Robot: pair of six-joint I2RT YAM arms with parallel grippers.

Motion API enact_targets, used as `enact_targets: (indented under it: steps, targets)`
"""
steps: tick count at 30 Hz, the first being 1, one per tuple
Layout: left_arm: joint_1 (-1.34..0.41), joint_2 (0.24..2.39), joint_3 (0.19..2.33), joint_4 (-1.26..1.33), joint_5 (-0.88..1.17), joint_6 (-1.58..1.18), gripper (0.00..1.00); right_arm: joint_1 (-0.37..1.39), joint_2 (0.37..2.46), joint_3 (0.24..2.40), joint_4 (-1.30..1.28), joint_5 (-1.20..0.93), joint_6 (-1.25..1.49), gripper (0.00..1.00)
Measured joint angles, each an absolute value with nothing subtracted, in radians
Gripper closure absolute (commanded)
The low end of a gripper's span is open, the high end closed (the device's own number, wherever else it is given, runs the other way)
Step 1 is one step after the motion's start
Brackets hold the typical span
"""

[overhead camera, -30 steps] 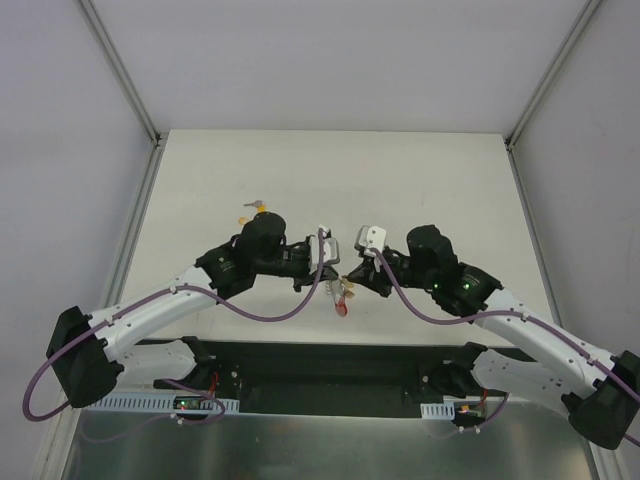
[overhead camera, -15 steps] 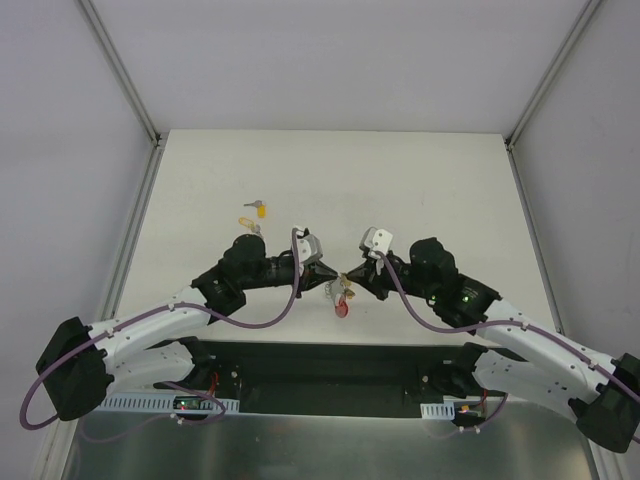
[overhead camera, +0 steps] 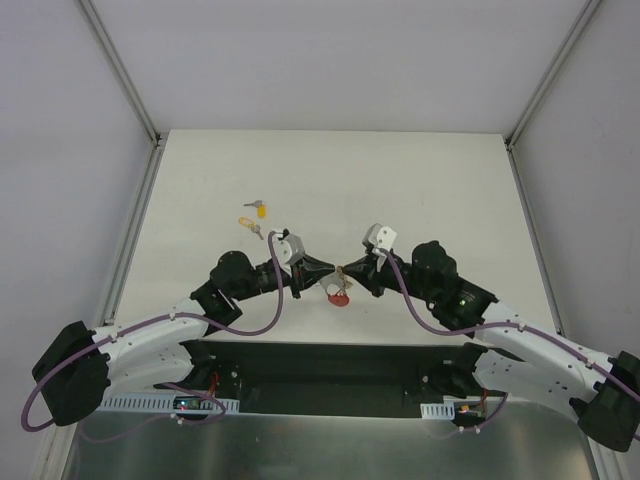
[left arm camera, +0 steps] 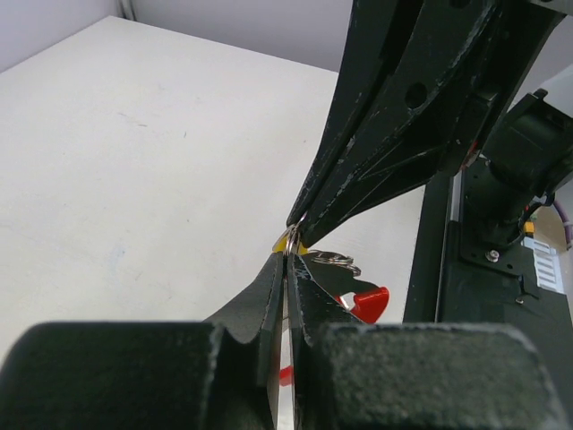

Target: Put the keys on the keyring

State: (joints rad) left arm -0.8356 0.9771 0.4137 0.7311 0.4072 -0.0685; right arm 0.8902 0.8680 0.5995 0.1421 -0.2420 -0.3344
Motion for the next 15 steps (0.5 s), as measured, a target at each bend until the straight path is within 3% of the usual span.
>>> enact_targets:
  steps: [15]
  targets:
    - [-0.836, 0.96, 0.377, 0.905, 0.322, -0.115, 1.0, 0.893, 0.832, 0.553, 0.166, -0.215, -0.318, 0.99]
